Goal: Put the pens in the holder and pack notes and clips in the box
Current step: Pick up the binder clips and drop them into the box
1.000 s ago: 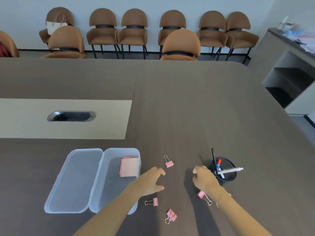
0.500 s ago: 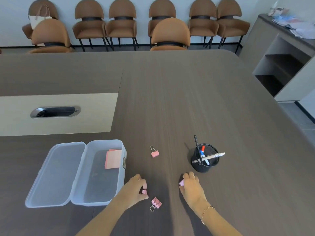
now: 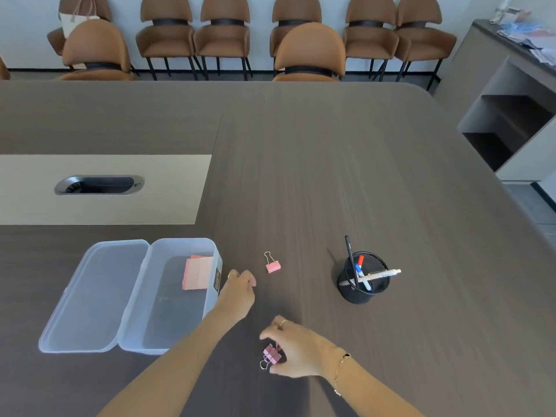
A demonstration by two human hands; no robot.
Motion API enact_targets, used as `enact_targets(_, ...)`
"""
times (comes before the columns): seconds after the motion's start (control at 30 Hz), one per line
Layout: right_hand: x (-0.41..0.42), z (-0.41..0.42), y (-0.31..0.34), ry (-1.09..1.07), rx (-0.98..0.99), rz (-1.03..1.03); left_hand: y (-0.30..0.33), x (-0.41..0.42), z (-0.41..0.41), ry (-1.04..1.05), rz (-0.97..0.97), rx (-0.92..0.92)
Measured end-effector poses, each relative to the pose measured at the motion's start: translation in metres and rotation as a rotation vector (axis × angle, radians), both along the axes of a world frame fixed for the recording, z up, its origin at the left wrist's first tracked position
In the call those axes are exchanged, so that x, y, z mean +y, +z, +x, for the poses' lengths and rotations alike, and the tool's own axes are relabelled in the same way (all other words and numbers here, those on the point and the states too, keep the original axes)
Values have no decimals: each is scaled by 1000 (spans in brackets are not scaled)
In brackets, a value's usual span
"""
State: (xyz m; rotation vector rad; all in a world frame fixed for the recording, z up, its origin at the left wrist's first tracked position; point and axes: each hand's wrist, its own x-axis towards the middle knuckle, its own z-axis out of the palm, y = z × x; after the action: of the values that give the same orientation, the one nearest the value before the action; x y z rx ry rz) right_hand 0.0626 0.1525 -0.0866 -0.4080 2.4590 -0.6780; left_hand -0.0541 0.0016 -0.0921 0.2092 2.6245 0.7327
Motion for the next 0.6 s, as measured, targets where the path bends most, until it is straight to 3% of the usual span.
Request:
enact_targets(0.1,-6,-4,-11,141,57,74,5,16,-8,45,3,-4)
enact_targets(0.2,-5,-9,-14,132,145,63,5,26,-17,43,-51,187)
enact_targets(0.6,24,-35,-13,4,182,98,-23,48,-28,-128,-160,146)
